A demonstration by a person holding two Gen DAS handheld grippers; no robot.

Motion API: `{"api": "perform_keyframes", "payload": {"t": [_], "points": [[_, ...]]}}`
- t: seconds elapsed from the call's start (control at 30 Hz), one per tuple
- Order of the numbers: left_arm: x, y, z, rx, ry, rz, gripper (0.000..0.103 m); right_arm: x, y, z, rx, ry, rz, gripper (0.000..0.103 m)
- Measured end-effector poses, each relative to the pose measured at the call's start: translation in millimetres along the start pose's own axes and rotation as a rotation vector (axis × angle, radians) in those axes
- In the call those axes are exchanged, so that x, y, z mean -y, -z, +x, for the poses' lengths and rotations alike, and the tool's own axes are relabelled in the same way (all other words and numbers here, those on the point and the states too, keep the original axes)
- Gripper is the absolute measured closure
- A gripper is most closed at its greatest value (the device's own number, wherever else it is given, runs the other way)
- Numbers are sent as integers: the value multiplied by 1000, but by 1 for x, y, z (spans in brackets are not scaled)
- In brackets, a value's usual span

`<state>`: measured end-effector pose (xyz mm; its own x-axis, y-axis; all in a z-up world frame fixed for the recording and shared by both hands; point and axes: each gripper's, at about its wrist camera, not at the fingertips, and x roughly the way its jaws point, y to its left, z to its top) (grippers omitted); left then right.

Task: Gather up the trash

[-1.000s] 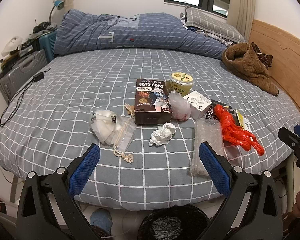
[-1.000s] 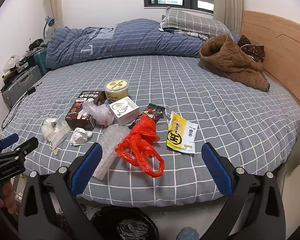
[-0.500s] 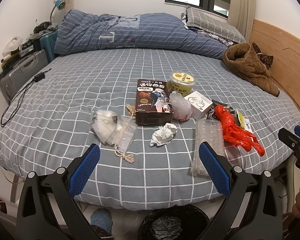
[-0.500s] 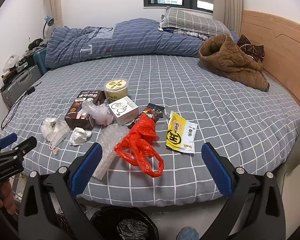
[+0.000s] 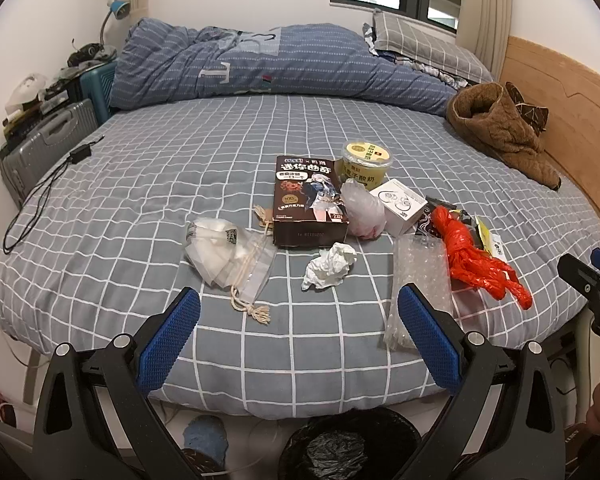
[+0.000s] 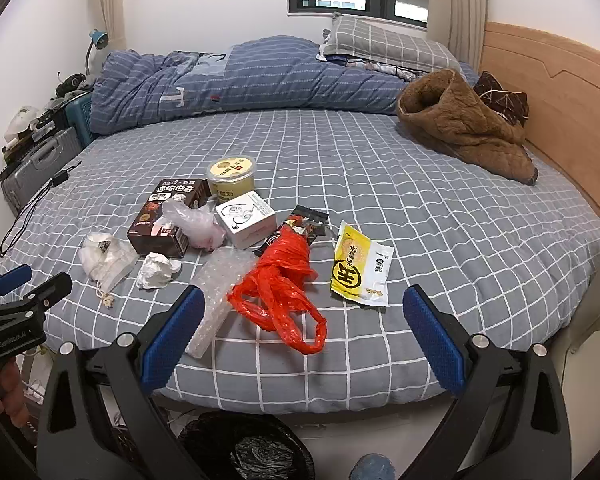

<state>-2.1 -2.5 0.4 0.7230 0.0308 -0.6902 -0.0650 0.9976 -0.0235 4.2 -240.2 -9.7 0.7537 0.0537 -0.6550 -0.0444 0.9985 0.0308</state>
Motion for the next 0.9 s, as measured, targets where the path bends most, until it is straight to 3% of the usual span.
{"api": "perform_keyframes", "payload": {"t": [0.57, 0.9], "points": [[4, -1, 2, -7, -3, 10, 6, -2, -2, 1, 0, 3, -8, 8], [16, -15, 44, -53, -4, 13, 6, -14, -22, 39, -30, 8, -27, 10]]}}
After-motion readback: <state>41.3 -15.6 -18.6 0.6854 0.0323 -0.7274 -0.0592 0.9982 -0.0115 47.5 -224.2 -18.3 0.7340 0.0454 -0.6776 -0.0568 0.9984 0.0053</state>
